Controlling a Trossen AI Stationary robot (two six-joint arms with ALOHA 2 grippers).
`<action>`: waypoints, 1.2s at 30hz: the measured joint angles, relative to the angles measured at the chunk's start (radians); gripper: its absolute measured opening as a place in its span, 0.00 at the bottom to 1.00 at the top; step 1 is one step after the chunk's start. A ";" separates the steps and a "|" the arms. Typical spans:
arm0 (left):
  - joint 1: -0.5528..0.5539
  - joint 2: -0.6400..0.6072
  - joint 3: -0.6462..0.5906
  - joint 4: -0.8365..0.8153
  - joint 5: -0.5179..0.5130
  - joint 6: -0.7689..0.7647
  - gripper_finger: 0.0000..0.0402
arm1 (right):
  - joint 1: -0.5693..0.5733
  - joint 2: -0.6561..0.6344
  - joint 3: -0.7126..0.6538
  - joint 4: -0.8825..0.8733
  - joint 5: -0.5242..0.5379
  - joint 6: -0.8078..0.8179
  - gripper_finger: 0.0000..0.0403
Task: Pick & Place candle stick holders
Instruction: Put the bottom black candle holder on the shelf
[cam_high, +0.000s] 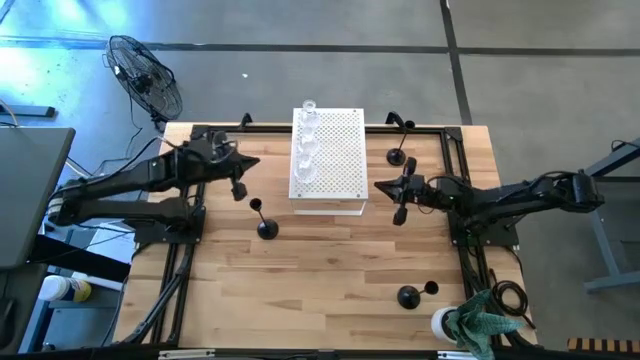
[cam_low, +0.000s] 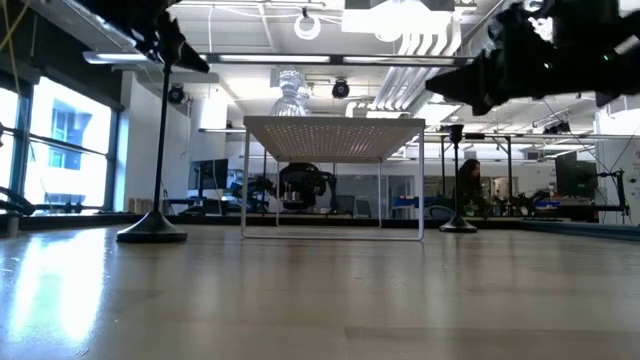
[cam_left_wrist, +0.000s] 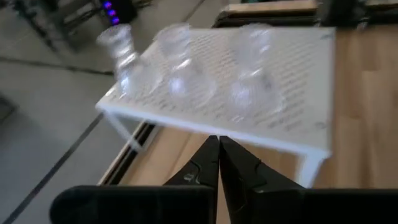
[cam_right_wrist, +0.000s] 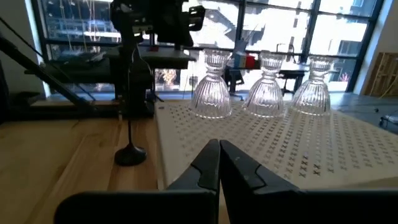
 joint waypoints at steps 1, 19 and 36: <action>0.015 -0.030 -0.025 0.010 0.019 0.000 0.01 | 0.001 0.000 0.034 -0.060 0.000 0.002 0.00; 0.234 -0.393 -0.518 0.415 0.421 -0.101 0.00 | 0.326 0.034 0.855 -1.487 0.080 0.400 0.00; 0.234 -0.393 -0.532 0.427 0.363 -0.082 0.00 | 0.845 0.482 1.560 -2.404 0.105 1.435 0.00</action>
